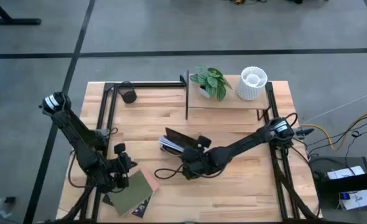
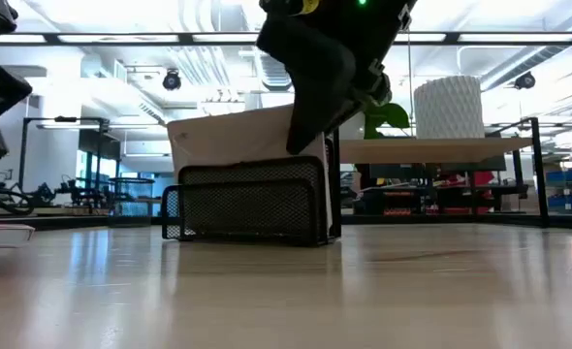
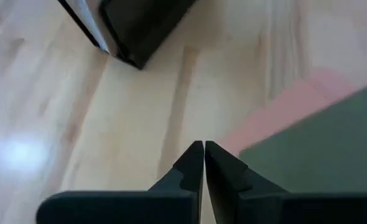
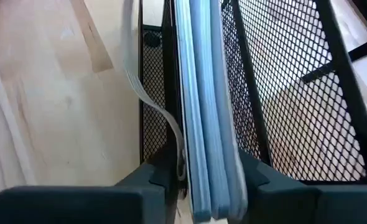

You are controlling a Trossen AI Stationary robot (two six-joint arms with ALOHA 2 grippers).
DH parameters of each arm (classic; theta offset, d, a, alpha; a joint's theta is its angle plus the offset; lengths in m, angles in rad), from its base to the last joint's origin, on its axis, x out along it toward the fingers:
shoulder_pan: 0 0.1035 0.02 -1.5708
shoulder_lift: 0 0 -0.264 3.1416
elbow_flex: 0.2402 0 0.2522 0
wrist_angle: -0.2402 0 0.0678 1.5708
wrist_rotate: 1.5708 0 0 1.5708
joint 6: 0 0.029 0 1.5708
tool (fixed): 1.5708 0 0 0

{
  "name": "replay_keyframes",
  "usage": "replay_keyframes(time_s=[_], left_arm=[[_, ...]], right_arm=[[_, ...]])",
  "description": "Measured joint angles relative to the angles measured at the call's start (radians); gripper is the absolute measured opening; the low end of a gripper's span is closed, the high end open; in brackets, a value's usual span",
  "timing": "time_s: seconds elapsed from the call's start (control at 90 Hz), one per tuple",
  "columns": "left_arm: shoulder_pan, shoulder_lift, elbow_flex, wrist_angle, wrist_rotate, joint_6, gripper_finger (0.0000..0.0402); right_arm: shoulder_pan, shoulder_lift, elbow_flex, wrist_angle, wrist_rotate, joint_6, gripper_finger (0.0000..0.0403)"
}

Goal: Stock shelves
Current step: Put the white notebook into the black mesh bookshelf, then put the green notebook into the black mesh bookshelf

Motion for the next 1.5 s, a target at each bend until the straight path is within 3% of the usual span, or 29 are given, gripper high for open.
replay_keyframes(time_s=[0.344,0.711,0.822,0.978,1.178,1.5], left_arm=[[-0.001,-0.015,0.027,-0.008,0.18,-0.013,0.0006],[-0.001,-0.01,-0.001,0.044,0.18,-0.056,0.0004],[-0.001,0.008,-0.019,0.093,0.148,-0.048,0.0004],[0.0,0.043,-0.059,0.197,0.133,-0.003,0.0004],[0.0,0.104,-0.095,0.32,0.128,0.035,0.0003],[0.014,0.238,-0.106,0.557,-0.003,0.217,0.0003]], right_arm=[[0.013,-0.086,0.0,-0.002,0.01,-0.011,0.0144],[0.043,-0.152,0.0,0.038,0.011,-0.021,0.0148],[0.059,-0.152,0.0,0.137,0.014,-0.088,0.0136],[0.09,-0.112,0.0,0.423,0.005,-0.273,0.0118],[0.125,-0.019,0.0,0.761,-0.092,-0.475,0.0097],[0.132,0.083,0.0,0.876,-0.239,-0.449,0.007]])
